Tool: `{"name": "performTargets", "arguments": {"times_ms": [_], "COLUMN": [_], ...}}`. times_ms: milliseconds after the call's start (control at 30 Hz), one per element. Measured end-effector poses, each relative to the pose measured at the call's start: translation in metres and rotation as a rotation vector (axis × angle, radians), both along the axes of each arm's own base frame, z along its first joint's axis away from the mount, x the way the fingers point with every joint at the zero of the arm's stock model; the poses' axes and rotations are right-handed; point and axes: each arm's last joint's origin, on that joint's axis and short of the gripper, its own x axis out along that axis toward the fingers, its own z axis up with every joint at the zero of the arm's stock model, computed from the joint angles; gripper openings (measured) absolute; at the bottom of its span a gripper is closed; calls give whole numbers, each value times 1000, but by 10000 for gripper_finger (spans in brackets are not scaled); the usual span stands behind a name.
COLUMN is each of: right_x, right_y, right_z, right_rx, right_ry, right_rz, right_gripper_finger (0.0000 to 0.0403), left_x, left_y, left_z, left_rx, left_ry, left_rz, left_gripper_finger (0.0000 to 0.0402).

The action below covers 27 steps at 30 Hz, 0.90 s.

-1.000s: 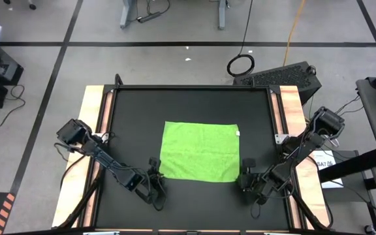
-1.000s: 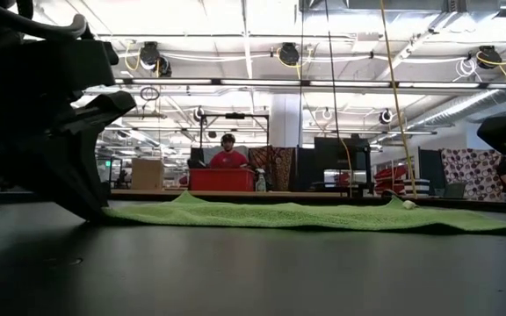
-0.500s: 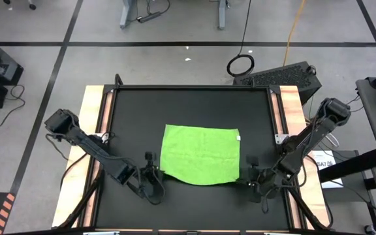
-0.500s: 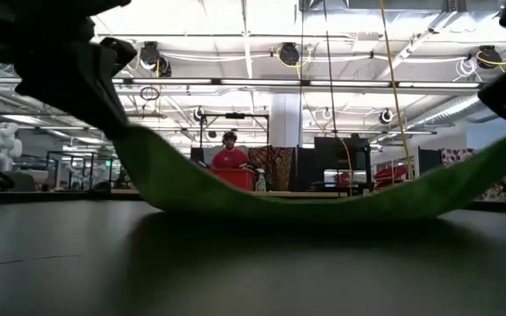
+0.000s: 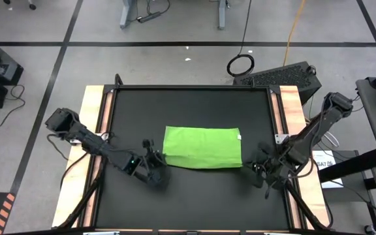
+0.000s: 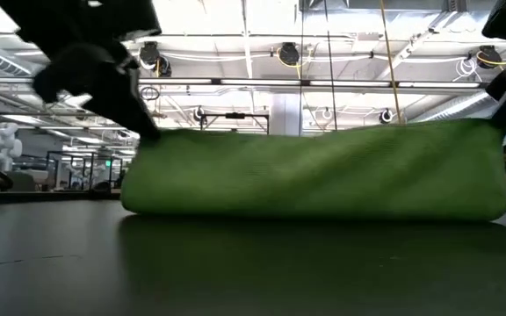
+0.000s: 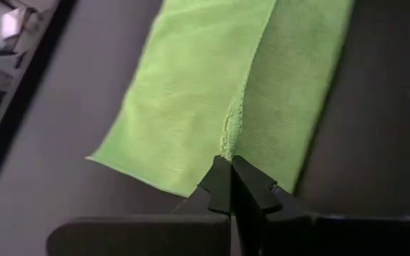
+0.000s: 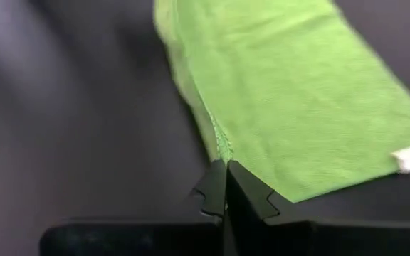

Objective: Roll towel
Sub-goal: Fold green microfiber towel

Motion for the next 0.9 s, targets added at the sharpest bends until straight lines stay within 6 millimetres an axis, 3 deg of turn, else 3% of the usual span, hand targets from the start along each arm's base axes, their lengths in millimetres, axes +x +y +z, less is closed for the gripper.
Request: {"name": "performTargets", "arguments": {"times_ms": [400,900], "right_x": [4,8], "right_y": [-32,-70], "right_z": [5,13], "right_rx": [-87,-197], "right_ry": [19,59], "right_rz": [-158,-290], "right_gripper_finger": [0,0], "left_x": [21,29], "left_y": [43,76], "left_z": [5,7], "left_rx": [54,117], "left_ry": [-53,-57], "left_rz": [136,226], "left_gripper_finger": [1,2]}}
